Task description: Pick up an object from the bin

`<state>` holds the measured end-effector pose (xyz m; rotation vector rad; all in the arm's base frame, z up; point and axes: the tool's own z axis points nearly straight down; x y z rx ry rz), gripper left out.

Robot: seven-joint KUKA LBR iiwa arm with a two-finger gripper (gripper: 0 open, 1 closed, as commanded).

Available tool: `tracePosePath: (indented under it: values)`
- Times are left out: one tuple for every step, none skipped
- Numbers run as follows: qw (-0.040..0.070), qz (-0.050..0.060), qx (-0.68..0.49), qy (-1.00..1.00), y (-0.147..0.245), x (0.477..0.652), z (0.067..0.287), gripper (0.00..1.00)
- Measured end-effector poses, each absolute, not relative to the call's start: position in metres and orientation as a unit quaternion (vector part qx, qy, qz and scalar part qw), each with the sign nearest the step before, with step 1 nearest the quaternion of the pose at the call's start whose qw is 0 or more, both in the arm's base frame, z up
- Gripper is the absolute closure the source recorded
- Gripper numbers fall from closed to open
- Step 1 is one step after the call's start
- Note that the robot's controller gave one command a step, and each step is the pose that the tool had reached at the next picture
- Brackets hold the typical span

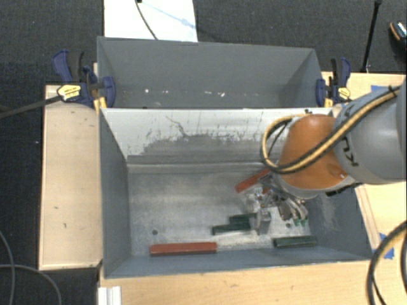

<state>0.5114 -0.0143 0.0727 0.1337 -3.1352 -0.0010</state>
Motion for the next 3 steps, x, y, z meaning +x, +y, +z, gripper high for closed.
tracePosePath:
  values:
    - [0.001,-0.001,0.004,-1.0,0.003,0.482,0.093,1.0]
    - [0.001,0.0,0.005,-1.0,0.002,0.482,0.093,0.0]
    - [-0.003,0.0,0.005,-1.0,0.006,0.482,0.071,0.0]
